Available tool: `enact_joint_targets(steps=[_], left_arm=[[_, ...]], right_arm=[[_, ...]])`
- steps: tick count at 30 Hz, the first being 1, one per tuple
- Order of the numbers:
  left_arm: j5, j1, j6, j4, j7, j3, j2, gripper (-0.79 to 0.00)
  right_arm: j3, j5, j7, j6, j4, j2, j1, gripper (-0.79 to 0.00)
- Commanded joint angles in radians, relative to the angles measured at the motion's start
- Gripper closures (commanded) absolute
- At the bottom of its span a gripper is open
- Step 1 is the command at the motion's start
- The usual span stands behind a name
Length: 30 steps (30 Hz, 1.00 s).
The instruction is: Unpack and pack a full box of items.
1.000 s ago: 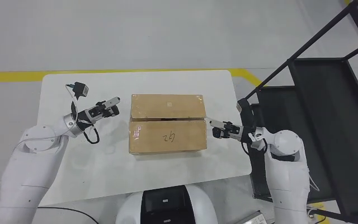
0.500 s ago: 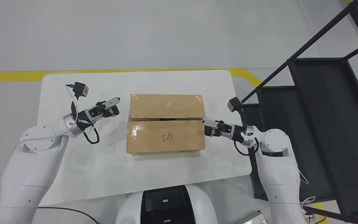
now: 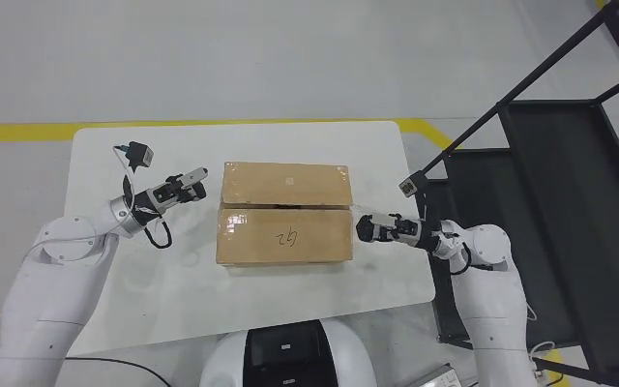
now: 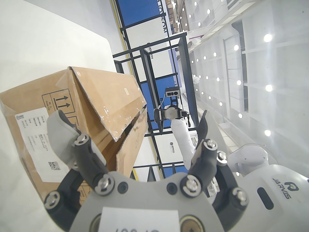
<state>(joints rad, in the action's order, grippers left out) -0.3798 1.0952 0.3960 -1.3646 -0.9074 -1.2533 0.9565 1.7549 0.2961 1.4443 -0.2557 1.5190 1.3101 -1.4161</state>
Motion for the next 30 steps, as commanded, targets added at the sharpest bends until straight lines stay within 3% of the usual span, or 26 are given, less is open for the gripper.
enact_joint_targets(steps=[1, 4, 14, 23, 30], left_arm=[[0.0, 0.0, 0.0, 0.0, 0.0, 0.0, 0.0, -0.785], [0.0, 0.0, 0.0, 0.0, 0.0, 0.0, 0.0, -0.785], [0.0, 0.0, 0.0, 0.0, 0.0, 0.0, 0.0, -0.785], [0.0, 0.0, 0.0, 0.0, 0.0, 0.0, 0.0, -0.785], [0.0, 0.0, 0.0, 0.0, 0.0, 0.0, 0.0, -0.785]], right_arm=[[-0.002, -0.134, -0.079, -0.035, -0.001, -0.006, 0.004, -0.785], [-0.033, -0.231, -0.154, -0.075, -0.008, -0.01, 0.008, -0.785], [-0.102, -0.199, -0.223, -0.109, -0.063, -0.019, 0.041, -0.785], [-0.145, -0.132, -0.197, -0.1, -0.059, -0.031, 0.05, -0.785], [-0.147, -0.007, -0.085, -0.113, -0.092, -0.046, 0.06, -0.785]])
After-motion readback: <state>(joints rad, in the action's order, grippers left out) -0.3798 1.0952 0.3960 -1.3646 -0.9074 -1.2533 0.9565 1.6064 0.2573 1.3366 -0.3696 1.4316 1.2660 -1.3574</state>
